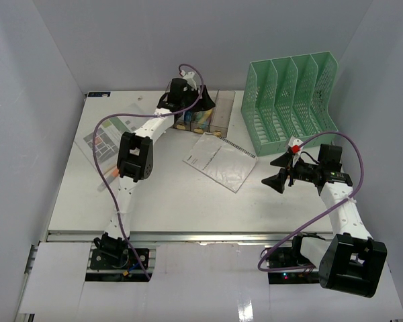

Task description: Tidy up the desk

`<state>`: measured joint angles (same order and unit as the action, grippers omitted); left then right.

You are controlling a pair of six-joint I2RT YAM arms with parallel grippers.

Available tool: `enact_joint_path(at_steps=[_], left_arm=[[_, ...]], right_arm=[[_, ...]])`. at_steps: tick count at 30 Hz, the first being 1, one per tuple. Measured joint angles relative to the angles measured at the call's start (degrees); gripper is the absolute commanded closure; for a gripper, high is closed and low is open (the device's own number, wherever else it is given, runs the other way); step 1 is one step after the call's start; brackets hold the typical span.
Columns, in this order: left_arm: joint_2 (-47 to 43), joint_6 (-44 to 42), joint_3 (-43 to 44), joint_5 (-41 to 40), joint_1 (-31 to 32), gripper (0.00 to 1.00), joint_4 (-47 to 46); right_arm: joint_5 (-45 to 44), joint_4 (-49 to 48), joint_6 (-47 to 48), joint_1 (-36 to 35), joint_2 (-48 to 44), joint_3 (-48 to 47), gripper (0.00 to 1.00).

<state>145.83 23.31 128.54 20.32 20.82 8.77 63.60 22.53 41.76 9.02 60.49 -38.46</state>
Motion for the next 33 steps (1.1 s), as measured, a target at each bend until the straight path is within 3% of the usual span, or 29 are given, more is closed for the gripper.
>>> enact_joint_path(at_steps=[5, 8, 10, 14, 17, 20, 26, 33], left_arm=[[-15.1, -1.9, -16.1, -3.9, -0.1, 0.12, 0.9], [-32.6, -3.4, -32.6, -6.4, -0.9, 0.02, 0.5], [-45.1, -4.3, -43.3, -8.2, -1.9, 0.02, -2.0], [-69.7, -5.6, -63.3, -11.6, -7.5, 0.02, -1.4], [-80.9, -6.6, -73.7, -15.2, -14.3, 0.02, -0.2], [-84.3, -9.7, -81.8, -19.9, -18.1, 0.02, 3.5], [-82.8, -21.2, -91.6, -24.0, -18.6, 0.02, 6.9], [-79.8, -30.2, -94.4, -26.5, -19.8, 0.02, 5.1]], right_arm=[[-0.8, 0.1, 0.4, 0.0, 0.0, 0.0, 0.09], [-1.0, 0.1, 0.6, 0.0, 0.0, 0.0, 0.09], [-0.9, 0.2, 0.7, 0.0, -0.1, 0.0, 0.09], [-0.8, 0.5, 0.8, 0.0, -0.4, 0.0, 0.09], [-0.5, 0.6, 0.9, 0.0, -0.6, 0.0, 0.09], [-0.3, 0.6, 0.9, 0.0, -0.7, 0.0, 0.09], [-0.2, 1.0, 1.0, 0.0, -1.0, 0.0, 0.09], [-0.2, 1.2, 1.4, 0.0, -1.3, 0.0, 0.09]])
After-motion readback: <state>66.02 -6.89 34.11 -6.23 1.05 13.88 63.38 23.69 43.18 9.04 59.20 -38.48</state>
